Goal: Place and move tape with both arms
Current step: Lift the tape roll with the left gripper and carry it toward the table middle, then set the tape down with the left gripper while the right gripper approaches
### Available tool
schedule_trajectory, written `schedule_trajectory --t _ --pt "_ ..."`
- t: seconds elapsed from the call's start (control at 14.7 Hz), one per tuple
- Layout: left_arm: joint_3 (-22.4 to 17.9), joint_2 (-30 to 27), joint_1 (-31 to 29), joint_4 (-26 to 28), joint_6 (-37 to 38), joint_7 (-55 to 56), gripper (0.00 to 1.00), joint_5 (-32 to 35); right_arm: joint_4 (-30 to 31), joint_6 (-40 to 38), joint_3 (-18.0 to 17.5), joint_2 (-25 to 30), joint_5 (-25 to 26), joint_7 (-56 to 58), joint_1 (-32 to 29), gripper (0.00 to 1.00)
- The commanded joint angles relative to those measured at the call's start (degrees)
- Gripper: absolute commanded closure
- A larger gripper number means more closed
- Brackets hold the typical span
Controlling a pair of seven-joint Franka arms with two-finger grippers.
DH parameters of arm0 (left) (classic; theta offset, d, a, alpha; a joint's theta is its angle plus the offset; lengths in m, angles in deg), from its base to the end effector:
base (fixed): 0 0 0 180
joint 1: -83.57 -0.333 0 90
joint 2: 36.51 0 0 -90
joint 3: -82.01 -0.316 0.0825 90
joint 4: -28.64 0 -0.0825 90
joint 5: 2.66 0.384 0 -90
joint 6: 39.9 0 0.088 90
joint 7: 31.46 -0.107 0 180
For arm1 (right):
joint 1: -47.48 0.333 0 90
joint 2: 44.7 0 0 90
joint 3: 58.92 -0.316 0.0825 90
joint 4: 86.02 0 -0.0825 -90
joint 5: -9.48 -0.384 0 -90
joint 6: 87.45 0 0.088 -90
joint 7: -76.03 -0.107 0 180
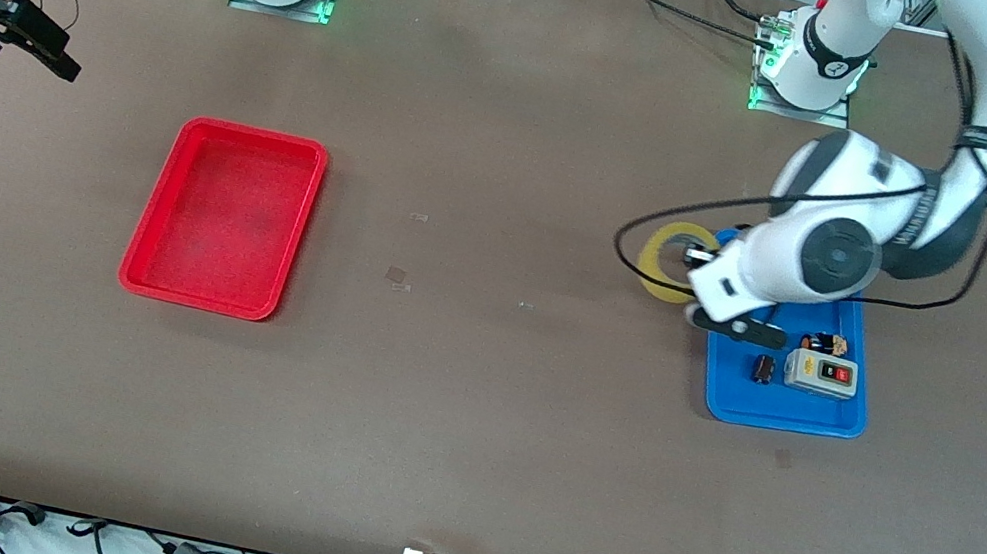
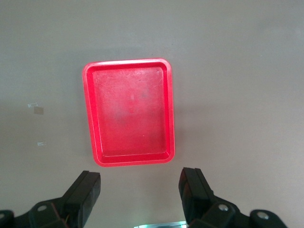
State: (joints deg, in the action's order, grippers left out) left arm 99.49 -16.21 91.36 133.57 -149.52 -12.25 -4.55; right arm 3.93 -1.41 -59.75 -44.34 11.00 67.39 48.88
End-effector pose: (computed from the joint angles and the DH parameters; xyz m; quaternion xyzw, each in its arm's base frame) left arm 0.5499 -0.2507 0.3293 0.9886 -0.0427 -0.1440 0.0141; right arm 0.5448 0.0182 0.6226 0.9978 -0.0564 -0.0296 0.0162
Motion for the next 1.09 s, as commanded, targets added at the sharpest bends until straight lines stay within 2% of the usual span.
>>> schedule_trajectory --t 0.0,0.27,0.55,0.75,0.89,0.95,1.02 --pt "0.2 4.8 9.0 -2.3 -5.6 8.8 0.78 -0.7 0.1 0.1 -0.1 0.3 -0.7 0.8 -0.2 0.01" --pt "-0.1 10.4 16.8 -2.7 -16.1 19.3 0.78 -0.1 0.0 0.6 -0.1 -0.3 -0.6 0.8 -0.1 0.01" --pt "-0.5 17.1 20.8 -10.6 -16.5 25.3 0.75 0.0 0.0 0.6 -0.1 -0.4 -0.5 0.7 0.0 0.01" --pt "-0.8 19.6 21.8 -13.3 -16.6 27.7 0.69 1.4 0.0 0.6 -0.1 -0.3 -0.7 -0.1 1.6 0.01" --pt "-0.8 20.0 21.7 -13.3 -16.7 29.0 0.62 2.7 0.0 0.6 -0.1 -0.3 -0.7 -0.9 2.7 0.01" --pt "-0.8 20.6 21.7 -13.4 -16.8 29.2 0.54 2.7 0.0 0.7 -0.1 -0.4 -0.7 -1.7 3.5 0.01" --pt "-0.9 20.8 21.7 -13.8 -16.8 29.1 0.39 2.7 0.0 1.5 -0.2 -0.4 -0.7 -2.8 4.6 0.01"
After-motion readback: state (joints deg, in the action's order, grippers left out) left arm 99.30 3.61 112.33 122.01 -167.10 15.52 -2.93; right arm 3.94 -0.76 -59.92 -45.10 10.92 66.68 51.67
